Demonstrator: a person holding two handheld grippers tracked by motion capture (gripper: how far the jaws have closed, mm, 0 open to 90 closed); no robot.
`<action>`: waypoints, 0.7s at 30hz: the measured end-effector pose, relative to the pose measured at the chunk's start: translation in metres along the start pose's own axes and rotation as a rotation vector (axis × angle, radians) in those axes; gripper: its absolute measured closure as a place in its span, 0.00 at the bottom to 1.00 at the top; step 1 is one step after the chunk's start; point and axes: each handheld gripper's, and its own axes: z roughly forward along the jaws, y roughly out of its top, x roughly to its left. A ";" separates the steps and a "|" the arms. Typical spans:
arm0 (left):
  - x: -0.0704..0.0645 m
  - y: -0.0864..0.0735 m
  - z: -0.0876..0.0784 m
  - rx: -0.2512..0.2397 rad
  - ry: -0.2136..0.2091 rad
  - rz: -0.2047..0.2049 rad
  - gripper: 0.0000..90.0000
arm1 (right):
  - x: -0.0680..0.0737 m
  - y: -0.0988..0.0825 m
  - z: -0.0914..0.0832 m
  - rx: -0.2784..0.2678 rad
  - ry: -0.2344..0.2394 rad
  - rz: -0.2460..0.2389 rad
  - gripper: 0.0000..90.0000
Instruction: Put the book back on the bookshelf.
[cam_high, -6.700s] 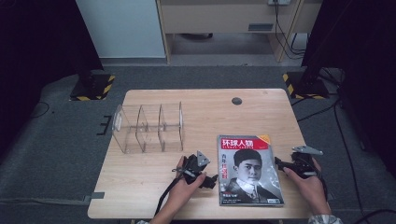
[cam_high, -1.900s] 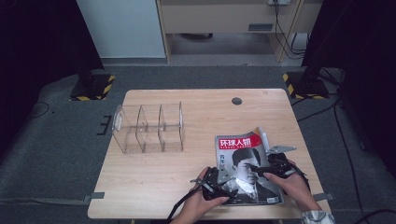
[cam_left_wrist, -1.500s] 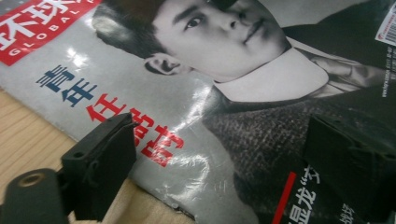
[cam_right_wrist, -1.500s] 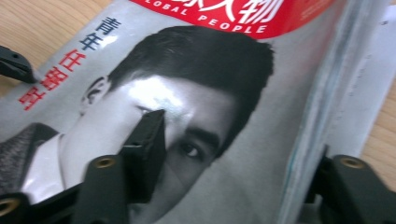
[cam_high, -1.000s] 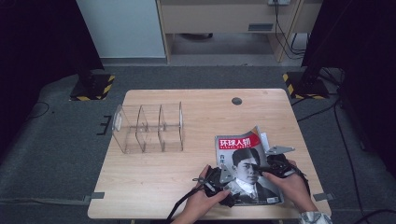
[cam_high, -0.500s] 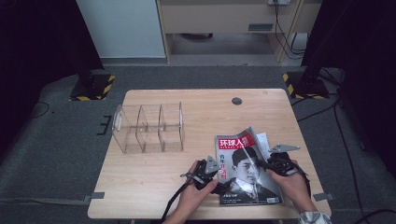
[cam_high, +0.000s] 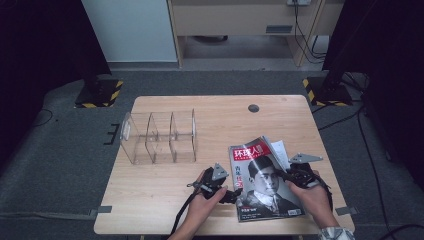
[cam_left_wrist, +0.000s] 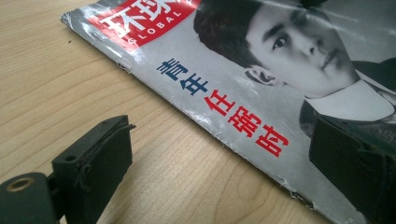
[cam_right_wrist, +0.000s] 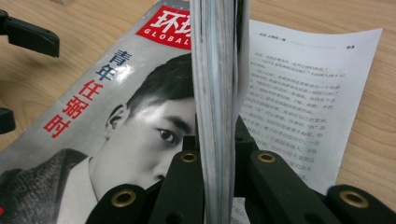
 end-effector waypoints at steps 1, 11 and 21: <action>0.001 0.000 0.000 0.003 -0.001 -0.001 0.06 | 0.000 0.000 -0.001 -0.002 0.002 0.004 0.97; 0.003 -0.001 0.000 0.009 -0.017 -0.013 0.06 | 0.004 0.004 -0.008 -0.063 0.036 0.005 0.97; 0.004 -0.001 0.001 0.016 -0.030 -0.031 0.06 | 0.011 0.011 -0.015 -0.122 0.096 -0.018 0.97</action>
